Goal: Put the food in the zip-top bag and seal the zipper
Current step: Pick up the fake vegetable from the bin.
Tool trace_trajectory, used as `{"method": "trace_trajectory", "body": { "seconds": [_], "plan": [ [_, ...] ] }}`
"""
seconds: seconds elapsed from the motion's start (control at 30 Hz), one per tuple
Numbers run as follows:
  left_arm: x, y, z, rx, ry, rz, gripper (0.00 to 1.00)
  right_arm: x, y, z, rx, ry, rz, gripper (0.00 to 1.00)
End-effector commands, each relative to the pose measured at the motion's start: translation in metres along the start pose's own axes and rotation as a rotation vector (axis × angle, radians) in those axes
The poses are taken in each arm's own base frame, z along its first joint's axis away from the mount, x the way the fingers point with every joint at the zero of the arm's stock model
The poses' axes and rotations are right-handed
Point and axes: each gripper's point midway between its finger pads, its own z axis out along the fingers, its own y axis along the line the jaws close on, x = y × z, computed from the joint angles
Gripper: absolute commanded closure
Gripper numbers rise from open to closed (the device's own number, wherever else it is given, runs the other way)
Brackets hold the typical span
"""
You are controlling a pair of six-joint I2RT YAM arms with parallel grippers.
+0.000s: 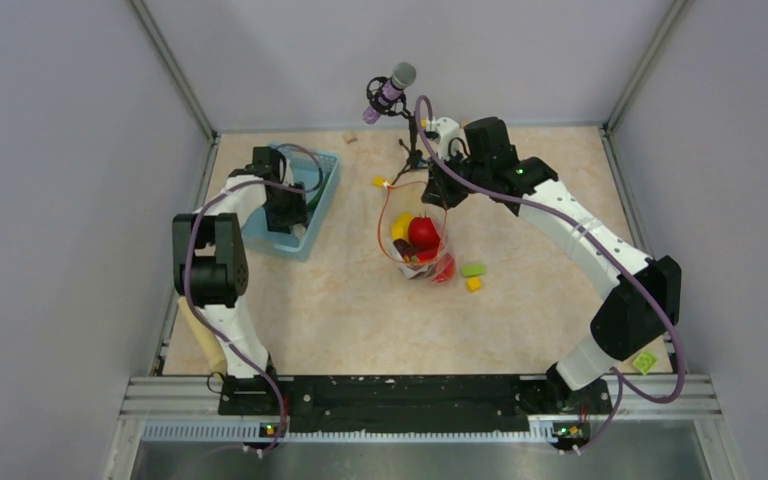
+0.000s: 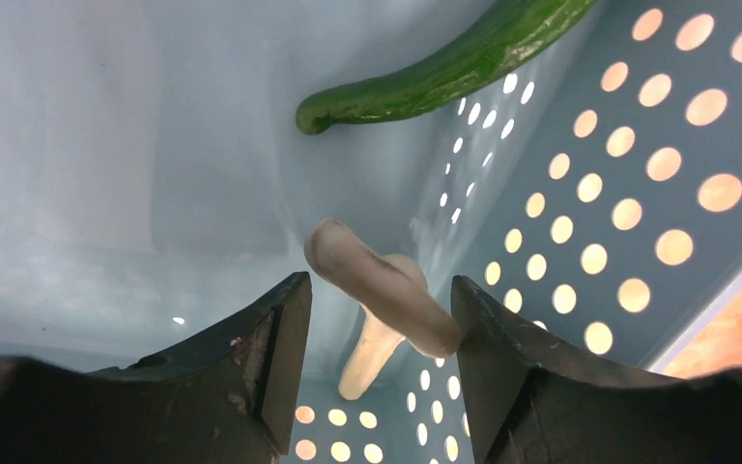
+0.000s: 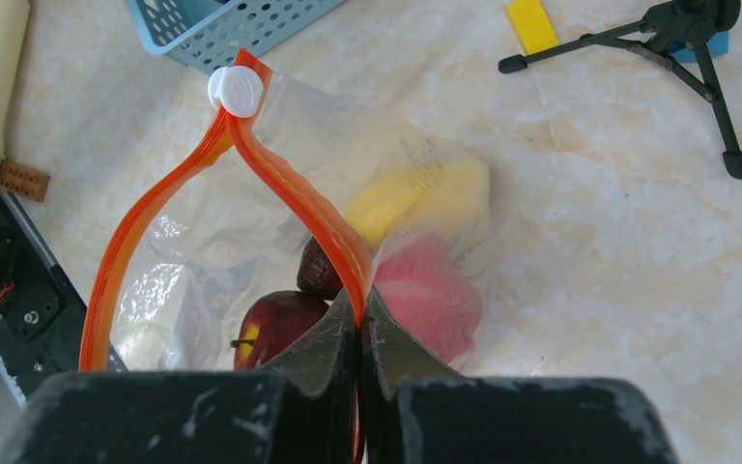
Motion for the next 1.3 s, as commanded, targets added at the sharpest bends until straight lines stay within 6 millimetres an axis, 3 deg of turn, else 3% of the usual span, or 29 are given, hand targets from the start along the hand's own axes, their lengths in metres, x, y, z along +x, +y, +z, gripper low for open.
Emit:
{"method": "trace_trajectory", "body": {
  "seconds": [0.0, 0.03, 0.33, 0.67, 1.0, 1.17, 1.27],
  "plan": [
    [-0.012, 0.006, -0.008, -0.058, -0.02, -0.015, 0.41, -0.031, 0.005, -0.01, 0.001, -0.085, -0.056, 1.0],
    [-0.01, -0.004, -0.006, -0.048, -0.015, 0.009, 0.43, -0.032, 0.005, -0.01, 0.002, -0.086, -0.057, 1.0],
    [-0.011, -0.017, -0.011, 0.001, -0.027, 0.025, 0.65, -0.031, 0.003, -0.009, 0.008, -0.083, -0.055, 1.0],
    [-0.011, -0.023, -0.019, 0.029, -0.037, 0.029, 1.0, -0.031, 0.003, -0.01, 0.013, -0.086, -0.057, 1.0],
    [-0.014, -0.02, -0.043, 0.003, -0.121, 0.011, 1.0, -0.031, 0.002, -0.011, 0.018, -0.086, -0.061, 1.0],
    [-0.027, -0.021, -0.082, -0.012, -0.261, -0.004, 1.0, -0.031, 0.002, -0.012, 0.02, -0.088, -0.061, 1.0],
    [-0.036, -0.02, -0.117, -0.031, -0.382, -0.016, 1.0, -0.031, 0.003, -0.013, 0.017, -0.089, -0.062, 1.0]
  ]
}}
